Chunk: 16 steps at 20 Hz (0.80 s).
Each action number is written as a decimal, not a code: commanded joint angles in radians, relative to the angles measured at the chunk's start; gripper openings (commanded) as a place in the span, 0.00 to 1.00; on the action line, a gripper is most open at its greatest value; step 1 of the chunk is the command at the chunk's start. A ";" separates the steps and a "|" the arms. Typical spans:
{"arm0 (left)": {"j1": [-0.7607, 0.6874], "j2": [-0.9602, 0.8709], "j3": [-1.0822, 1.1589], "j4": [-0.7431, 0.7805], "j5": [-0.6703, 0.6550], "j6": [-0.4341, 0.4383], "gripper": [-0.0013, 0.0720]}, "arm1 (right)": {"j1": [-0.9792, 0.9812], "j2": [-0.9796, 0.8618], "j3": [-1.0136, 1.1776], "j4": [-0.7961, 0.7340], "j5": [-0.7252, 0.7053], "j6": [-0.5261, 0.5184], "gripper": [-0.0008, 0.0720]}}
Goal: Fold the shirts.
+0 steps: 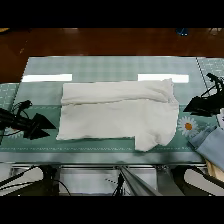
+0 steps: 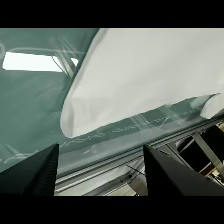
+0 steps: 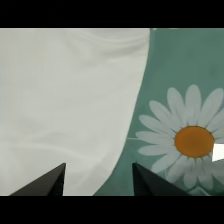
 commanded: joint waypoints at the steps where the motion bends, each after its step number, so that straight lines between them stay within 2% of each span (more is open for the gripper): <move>1: -0.007 0.009 -0.073 -0.007 0.054 0.024 0.85 | -0.016 0.018 -0.049 0.094 -0.057 -0.042 0.72; 7: -0.091 0.008 -0.117 -0.013 0.151 0.023 0.85 | -0.015 0.018 -0.049 0.146 -0.057 -0.046 0.72; 11: -0.155 -0.026 -0.137 -0.081 0.172 0.023 0.84 | -0.016 0.018 -0.048 0.150 -0.035 -0.045 0.72; 12: -0.172 -0.045 -0.139 -0.101 0.172 0.023 0.77 | -0.016 0.020 -0.049 0.150 -0.031 -0.045 0.72; 13: -0.186 -0.061 -0.139 -0.114 0.172 0.023 0.52 | -0.016 0.024 -0.048 0.148 -0.031 -0.045 0.72; 14: -0.195 -0.074 -0.139 -0.119 0.176 0.023 0.22 | -0.016 0.032 -0.048 0.148 -0.034 -0.045 0.72; 15: -0.196 -0.080 -0.139 -0.120 0.186 0.023 0.08 | -0.016 0.040 -0.048 0.145 -0.034 -0.045 0.72; 16: -0.192 -0.080 -0.138 -0.119 0.200 0.023 0.05 | -0.016 0.049 -0.048 0.127 -0.033 -0.045 0.72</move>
